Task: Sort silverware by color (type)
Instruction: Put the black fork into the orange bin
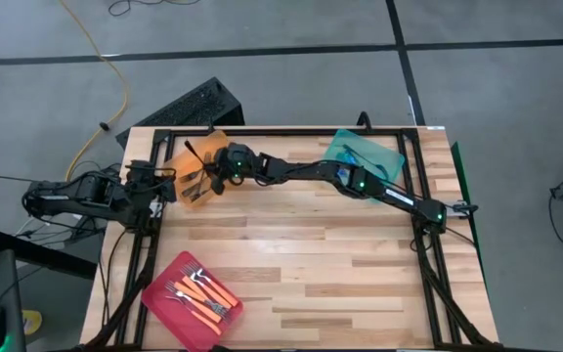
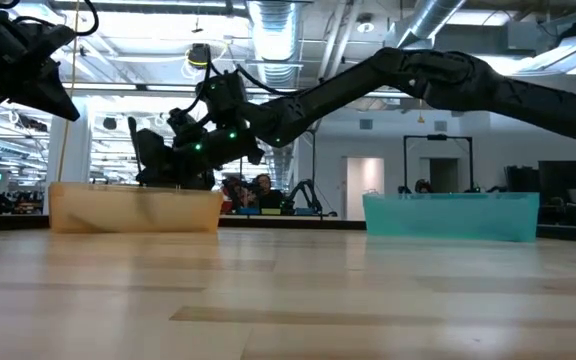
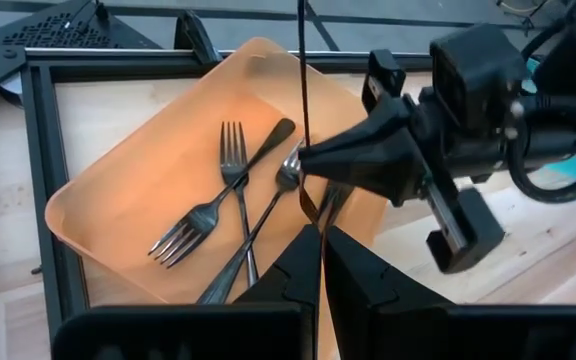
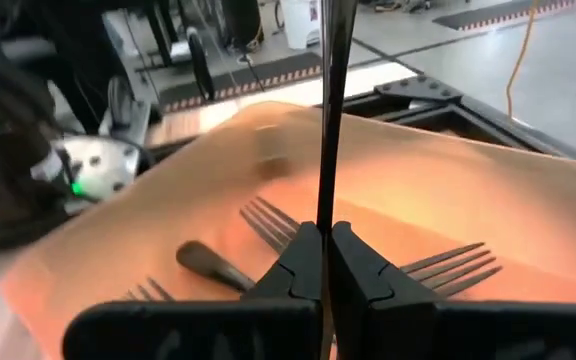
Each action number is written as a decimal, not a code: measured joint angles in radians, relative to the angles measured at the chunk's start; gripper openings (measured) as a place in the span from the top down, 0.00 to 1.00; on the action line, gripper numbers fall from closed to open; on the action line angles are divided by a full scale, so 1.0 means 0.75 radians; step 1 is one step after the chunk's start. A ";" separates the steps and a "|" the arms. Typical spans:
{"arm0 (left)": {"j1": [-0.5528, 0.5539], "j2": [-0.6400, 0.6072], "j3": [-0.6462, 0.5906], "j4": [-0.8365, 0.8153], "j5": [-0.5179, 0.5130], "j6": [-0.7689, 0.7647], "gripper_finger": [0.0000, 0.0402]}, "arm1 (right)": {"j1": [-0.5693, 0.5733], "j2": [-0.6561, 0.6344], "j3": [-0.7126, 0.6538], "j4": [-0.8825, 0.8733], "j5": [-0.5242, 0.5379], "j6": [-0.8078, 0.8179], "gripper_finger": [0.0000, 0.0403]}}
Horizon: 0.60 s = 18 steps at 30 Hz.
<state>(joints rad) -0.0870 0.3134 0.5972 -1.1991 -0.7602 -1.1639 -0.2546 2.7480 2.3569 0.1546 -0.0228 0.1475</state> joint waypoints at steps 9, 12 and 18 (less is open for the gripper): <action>0.000 0.000 0.000 0.000 -0.009 -0.003 1.00 | 0.006 0.000 0.000 -0.023 0.044 -0.370 0.94; 0.000 0.000 0.000 0.000 -0.016 -0.005 1.00 | 0.011 -0.016 -0.001 -0.108 0.053 -0.484 0.94; 0.000 0.000 0.000 0.000 -0.036 -0.005 1.00 | 0.036 -0.025 0.002 -0.219 0.187 -0.695 0.94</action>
<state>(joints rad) -0.0870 0.3134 0.5972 -1.1988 -0.7872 -1.1675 -0.2280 2.7293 2.3581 -0.0097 0.1177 -0.3741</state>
